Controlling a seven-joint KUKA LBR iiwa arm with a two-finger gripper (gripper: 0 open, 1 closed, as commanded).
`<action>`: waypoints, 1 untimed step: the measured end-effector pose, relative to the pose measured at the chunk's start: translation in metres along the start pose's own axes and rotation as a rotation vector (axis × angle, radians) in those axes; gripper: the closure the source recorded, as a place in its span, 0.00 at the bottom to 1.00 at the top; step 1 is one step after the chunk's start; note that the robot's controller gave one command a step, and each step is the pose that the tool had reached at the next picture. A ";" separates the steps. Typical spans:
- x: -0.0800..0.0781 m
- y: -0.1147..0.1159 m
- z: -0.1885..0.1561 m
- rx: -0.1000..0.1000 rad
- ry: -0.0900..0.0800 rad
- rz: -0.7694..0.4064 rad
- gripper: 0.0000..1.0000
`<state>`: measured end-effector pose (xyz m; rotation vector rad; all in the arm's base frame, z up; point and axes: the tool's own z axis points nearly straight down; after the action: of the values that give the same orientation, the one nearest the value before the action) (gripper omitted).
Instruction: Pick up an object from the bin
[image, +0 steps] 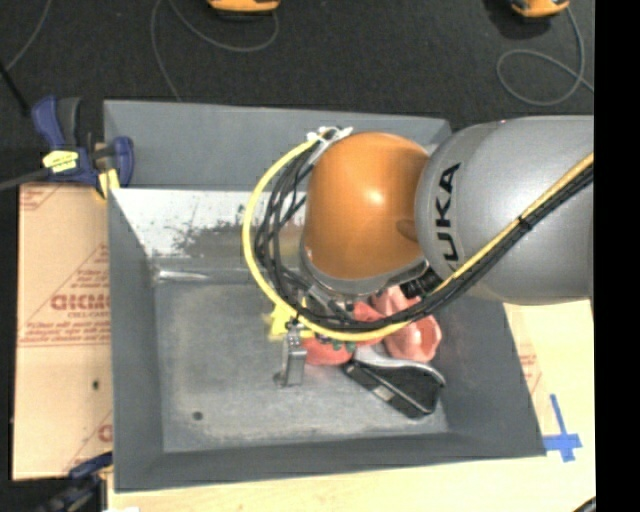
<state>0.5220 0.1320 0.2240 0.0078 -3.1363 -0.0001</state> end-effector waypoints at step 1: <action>-0.001 -0.001 -0.005 -0.001 -0.008 0.004 0.00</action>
Offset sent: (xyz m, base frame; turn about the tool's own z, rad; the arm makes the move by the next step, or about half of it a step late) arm 0.0012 -0.0759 -0.0562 -0.1397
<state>0.5233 0.1312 0.2286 0.0023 -3.1439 -0.0020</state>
